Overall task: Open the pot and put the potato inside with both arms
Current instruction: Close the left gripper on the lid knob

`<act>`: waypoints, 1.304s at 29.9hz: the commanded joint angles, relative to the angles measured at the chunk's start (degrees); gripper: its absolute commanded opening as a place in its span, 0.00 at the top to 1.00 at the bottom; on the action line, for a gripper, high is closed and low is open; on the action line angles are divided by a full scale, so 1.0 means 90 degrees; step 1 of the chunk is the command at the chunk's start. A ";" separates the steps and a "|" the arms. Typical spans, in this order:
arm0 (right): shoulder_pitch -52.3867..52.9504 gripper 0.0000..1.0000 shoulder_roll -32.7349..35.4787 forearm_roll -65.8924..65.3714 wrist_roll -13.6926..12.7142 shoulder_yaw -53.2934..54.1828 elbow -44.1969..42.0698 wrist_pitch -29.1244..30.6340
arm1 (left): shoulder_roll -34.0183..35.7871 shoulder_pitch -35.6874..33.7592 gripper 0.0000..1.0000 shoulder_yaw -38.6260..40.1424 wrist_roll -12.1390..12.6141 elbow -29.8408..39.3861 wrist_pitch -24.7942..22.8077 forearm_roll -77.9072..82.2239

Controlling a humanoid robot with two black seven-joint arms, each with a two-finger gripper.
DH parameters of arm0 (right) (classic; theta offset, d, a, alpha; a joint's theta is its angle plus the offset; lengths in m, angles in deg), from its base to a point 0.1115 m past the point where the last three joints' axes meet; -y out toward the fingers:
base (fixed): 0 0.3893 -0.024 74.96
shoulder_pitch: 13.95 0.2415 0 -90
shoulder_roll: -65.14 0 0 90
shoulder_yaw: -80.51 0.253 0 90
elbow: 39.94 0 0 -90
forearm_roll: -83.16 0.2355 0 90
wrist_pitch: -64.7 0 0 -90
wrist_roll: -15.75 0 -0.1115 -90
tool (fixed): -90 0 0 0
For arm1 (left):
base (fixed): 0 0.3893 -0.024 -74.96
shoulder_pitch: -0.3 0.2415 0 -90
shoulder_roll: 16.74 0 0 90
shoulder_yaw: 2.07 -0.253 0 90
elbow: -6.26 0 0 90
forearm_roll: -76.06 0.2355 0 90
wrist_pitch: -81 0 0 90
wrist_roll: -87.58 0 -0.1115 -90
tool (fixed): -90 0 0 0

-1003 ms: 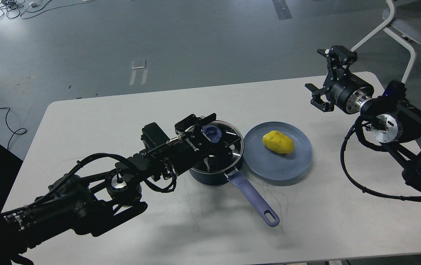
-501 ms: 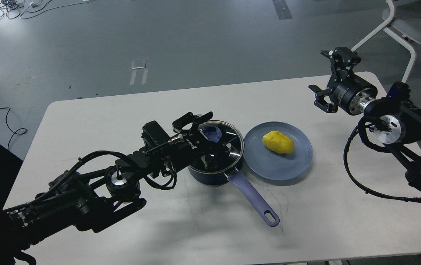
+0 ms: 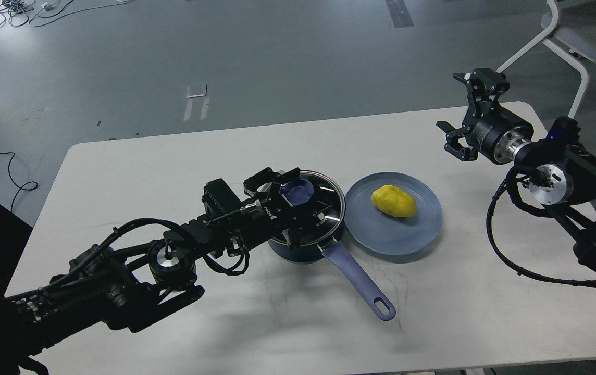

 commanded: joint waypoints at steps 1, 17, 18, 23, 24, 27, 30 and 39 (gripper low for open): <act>0.0000 0.00 0.0001 0.0000 0.0006 -0.0007 -0.0010 0.0000 | -0.0002 -0.0039 0.01 0.0020 -0.0001 -0.0009 0.0001 -0.0018; -0.0029 0.00 0.0001 0.0000 0.0026 -0.0017 -0.0088 0.0010 | 0.0018 0.0020 0.01 -0.0009 -0.0138 -0.0028 -0.0019 -0.0272; -0.0029 0.00 0.0001 -0.0010 0.0026 -0.0017 -0.0088 0.0010 | 0.0008 0.0020 0.01 -0.0009 -0.0138 -0.0038 -0.0019 -0.0272; -0.0058 0.00 0.0001 0.0000 0.0036 -0.0027 -0.0088 0.0010 | -0.0002 0.0030 0.01 -0.0009 -0.0148 -0.0184 -0.0019 -0.0272; -0.0058 0.00 0.0001 -0.0010 0.0036 -0.0027 -0.0088 0.0000 | 0.0008 0.0030 0.02 -0.0009 -0.0148 -0.0194 -0.0019 -0.0272; -0.0088 0.00 0.0001 0.0000 0.0036 -0.0017 -0.0088 0.0010 | 0.0008 0.0039 0.03 -0.0009 -0.0157 -0.0194 0.0001 -0.0262; -0.0097 0.00 0.0001 -0.0010 0.0036 -0.0017 -0.0088 0.0000 | 0.0008 0.0059 0.03 -0.0009 -0.0186 -0.0194 0.0001 -0.0262; -0.0136 0.00 0.0000 -0.0010 0.0104 -0.0027 -0.0127 0.0000 | 0.0018 0.0069 0.59 -0.0009 -0.0401 -0.0214 0.0050 -0.0282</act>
